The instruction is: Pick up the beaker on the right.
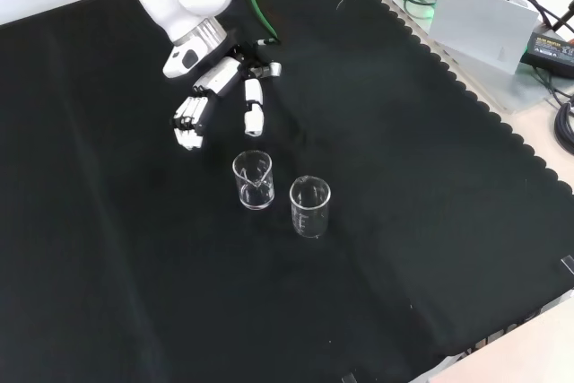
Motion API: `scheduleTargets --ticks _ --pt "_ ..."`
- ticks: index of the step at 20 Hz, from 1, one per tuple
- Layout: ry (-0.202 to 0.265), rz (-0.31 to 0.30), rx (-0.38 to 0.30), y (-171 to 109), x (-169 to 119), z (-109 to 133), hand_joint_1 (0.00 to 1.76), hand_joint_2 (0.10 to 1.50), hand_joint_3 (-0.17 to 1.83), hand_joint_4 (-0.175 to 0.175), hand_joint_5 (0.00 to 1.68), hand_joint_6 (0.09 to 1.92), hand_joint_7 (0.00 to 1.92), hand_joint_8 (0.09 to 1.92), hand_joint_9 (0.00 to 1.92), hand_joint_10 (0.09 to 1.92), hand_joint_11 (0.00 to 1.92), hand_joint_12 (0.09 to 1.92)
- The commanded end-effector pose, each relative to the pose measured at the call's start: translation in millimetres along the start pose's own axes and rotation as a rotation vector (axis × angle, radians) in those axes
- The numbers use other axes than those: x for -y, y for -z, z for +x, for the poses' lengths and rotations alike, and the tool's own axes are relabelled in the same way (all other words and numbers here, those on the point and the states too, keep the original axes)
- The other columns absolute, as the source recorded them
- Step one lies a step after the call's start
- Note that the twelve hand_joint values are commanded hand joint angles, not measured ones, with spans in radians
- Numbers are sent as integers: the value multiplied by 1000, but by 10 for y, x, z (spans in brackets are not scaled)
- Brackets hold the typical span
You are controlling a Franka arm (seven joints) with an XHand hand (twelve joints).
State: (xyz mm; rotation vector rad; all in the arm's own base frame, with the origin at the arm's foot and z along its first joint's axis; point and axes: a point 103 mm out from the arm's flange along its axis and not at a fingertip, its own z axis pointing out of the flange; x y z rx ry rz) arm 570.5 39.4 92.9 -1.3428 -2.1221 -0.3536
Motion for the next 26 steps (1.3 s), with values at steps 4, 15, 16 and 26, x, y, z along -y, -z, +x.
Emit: scheduleTargets --ticks 4,15,16,26 --pt "43 15 -46 -159 220 12 708 908 -175 -82 274 87 181 647 244 667 0 973" --pt "60 -41 -74 -404 202 125 752 871 -175 -92 236 87 117 648 200 673 0 922" --pt "55 -40 -75 -427 193 123 744 869 -175 -92 236 87 116 649 199 674 0 922" --pt "57 -25 -129 -547 43 121 722 870 -175 -96 243 87 137 676 214 700 0 1024"
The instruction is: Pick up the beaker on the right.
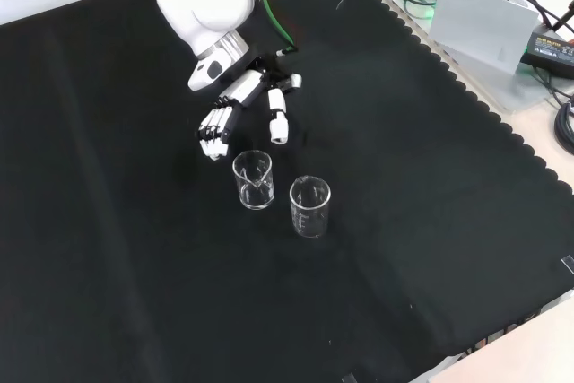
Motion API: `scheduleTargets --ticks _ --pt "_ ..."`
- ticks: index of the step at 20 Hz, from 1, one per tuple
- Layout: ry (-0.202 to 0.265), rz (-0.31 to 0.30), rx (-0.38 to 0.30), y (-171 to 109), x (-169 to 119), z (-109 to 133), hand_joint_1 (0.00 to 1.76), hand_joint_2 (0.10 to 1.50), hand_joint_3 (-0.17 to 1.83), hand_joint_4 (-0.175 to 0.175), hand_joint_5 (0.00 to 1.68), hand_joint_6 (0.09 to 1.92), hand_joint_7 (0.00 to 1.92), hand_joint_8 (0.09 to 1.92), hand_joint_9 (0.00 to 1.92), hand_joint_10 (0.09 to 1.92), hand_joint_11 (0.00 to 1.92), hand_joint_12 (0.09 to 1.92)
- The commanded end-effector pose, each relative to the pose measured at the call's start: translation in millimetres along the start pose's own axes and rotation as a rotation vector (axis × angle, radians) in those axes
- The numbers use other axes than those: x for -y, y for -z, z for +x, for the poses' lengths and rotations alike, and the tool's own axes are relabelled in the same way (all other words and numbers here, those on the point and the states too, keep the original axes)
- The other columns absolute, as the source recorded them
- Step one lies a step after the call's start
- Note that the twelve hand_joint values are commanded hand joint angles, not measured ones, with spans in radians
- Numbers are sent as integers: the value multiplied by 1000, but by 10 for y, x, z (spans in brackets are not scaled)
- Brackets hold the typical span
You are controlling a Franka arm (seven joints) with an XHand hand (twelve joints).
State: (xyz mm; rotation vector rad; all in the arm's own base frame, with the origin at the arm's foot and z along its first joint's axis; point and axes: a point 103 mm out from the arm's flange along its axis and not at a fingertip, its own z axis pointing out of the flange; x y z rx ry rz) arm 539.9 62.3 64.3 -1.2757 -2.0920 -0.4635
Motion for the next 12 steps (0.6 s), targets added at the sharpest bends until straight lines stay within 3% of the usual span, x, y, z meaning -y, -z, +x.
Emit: scheduleTargets --ticks 1,12 --pt "10 8 -55 -119 -106 8 720 870 -175 -97 247 87 138 677 215 701 0 1027" --pt "33 -13 -83 -269 -241 14 730 869 -175 -99 256 87 148 689 220 707 0 1052"
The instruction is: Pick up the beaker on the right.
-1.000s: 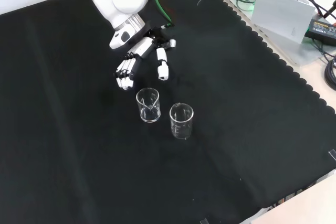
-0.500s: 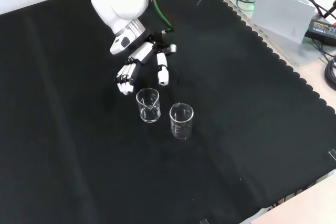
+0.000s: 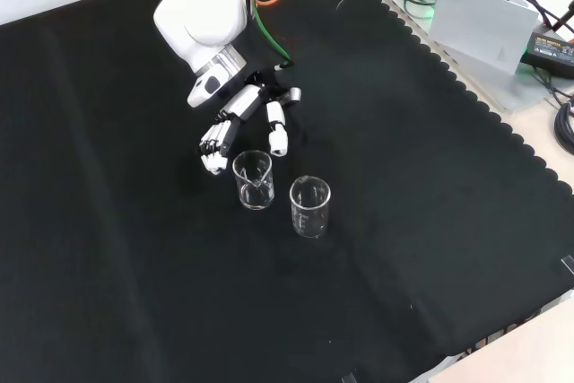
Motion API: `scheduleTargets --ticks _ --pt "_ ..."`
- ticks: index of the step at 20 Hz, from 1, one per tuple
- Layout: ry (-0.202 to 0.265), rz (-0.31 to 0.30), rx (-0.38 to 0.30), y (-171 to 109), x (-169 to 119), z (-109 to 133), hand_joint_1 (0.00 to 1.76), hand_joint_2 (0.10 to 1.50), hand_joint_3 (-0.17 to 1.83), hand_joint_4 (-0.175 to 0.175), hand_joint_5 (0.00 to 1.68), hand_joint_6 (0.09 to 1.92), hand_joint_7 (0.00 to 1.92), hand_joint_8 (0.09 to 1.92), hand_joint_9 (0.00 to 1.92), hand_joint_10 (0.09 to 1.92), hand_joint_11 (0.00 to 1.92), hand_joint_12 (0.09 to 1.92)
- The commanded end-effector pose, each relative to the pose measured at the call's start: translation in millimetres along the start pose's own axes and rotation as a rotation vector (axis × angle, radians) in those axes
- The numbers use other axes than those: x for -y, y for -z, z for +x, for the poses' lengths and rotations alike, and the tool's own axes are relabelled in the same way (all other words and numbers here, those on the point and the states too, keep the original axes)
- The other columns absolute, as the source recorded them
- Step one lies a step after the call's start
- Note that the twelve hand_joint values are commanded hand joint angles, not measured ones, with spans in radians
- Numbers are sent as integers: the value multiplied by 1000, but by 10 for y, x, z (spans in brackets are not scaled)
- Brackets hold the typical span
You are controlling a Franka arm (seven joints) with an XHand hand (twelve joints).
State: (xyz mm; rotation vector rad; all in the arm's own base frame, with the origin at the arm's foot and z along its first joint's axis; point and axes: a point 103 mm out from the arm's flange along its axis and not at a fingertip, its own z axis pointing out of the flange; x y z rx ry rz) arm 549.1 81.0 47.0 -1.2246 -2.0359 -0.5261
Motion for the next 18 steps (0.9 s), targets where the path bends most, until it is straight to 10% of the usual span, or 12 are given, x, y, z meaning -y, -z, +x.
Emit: scheduleTargets --ticks 1,18 --pt "18 1 1 -75 -76 37 731 869 -175 -100 256 87 148 689 220 707 0 1054" --pt "10 -47 23 -204 -179 73 769 879 -175 -102 283 87 163 700 233 713 0 1077"
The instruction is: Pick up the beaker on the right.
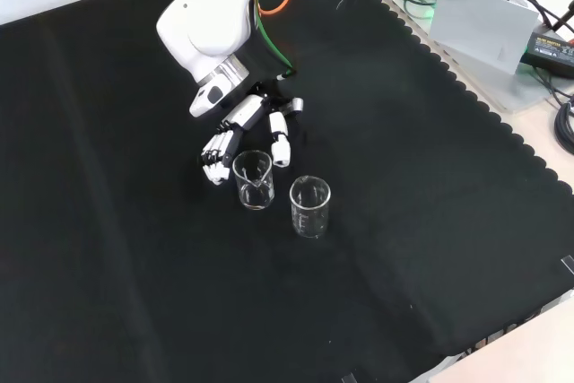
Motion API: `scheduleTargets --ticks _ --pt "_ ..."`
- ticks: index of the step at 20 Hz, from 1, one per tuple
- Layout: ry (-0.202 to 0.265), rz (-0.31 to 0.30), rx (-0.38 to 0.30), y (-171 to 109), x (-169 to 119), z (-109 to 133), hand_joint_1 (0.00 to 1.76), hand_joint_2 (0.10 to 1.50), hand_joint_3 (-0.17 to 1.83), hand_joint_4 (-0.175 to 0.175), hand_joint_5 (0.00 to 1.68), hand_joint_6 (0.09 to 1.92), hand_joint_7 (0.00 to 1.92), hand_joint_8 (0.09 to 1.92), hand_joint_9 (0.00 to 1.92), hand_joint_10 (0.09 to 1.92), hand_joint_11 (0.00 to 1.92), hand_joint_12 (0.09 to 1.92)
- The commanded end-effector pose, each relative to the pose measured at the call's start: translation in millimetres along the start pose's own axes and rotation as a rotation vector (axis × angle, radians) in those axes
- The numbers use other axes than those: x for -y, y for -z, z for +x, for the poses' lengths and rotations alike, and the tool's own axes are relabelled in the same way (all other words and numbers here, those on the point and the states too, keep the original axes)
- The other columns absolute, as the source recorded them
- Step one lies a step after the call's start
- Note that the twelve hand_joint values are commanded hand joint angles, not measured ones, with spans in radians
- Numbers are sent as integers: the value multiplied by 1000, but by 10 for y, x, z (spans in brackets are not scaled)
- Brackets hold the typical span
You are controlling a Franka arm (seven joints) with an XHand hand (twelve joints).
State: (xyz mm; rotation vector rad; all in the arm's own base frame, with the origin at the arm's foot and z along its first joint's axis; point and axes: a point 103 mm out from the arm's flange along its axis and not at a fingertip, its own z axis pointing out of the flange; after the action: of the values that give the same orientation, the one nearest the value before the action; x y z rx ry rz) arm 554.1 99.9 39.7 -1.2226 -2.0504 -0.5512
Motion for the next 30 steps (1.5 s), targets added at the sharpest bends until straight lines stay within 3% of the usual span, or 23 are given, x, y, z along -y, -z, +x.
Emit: scheduleTargets --ticks 1,15,30 --pt "-6 -30 18 -60 -59 32 772 879 -175 -102 285 87 163 700 233 713 0 1079" --pt "-7 -19 21 -80 -126 31 799 888 -175 -102 326 87 188 709 247 714 0 1092" --pt "9 -8 -57 -137 -181 -9 822 896 -175 -105 339 87 225 719 287 720 0 1100"
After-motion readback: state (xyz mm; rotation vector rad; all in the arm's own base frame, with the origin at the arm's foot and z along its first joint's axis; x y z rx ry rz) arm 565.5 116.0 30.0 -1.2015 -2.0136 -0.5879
